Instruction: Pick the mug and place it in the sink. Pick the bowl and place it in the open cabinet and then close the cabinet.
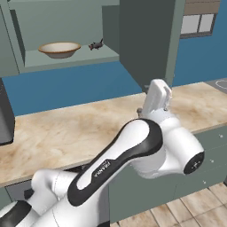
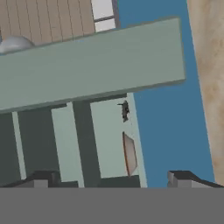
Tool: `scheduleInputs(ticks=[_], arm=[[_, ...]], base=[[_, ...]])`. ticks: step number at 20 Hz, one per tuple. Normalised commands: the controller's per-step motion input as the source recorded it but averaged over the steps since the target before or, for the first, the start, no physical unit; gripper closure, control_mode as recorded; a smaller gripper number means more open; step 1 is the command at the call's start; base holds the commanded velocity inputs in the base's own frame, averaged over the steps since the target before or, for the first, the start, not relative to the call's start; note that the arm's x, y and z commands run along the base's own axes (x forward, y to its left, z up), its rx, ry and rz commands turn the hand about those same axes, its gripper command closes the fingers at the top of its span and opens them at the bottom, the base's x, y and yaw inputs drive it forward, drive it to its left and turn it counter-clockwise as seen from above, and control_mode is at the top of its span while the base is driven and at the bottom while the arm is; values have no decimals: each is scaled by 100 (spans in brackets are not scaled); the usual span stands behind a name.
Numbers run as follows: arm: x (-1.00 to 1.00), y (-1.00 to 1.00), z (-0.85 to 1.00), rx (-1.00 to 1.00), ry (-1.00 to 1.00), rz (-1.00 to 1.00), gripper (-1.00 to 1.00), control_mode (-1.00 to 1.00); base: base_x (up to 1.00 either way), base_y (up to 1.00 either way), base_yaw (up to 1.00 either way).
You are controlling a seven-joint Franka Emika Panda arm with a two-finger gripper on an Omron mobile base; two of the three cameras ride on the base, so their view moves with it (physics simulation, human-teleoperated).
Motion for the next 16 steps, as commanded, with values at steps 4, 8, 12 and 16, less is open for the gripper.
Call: scheduleInputs(ticks=[4,8,12,16], arm=[[29,-67,-17,-8,0,9,-100,-100],[6,-64,-6,-10,-4,8,-100,-100],[0,-52,0,-16,-15,7,-100,-100],[0,-55,0,-16,-19,5,-100,-100]], base=[[0,0,0],[0,0,0],[0,0,0],[0,0,0]])
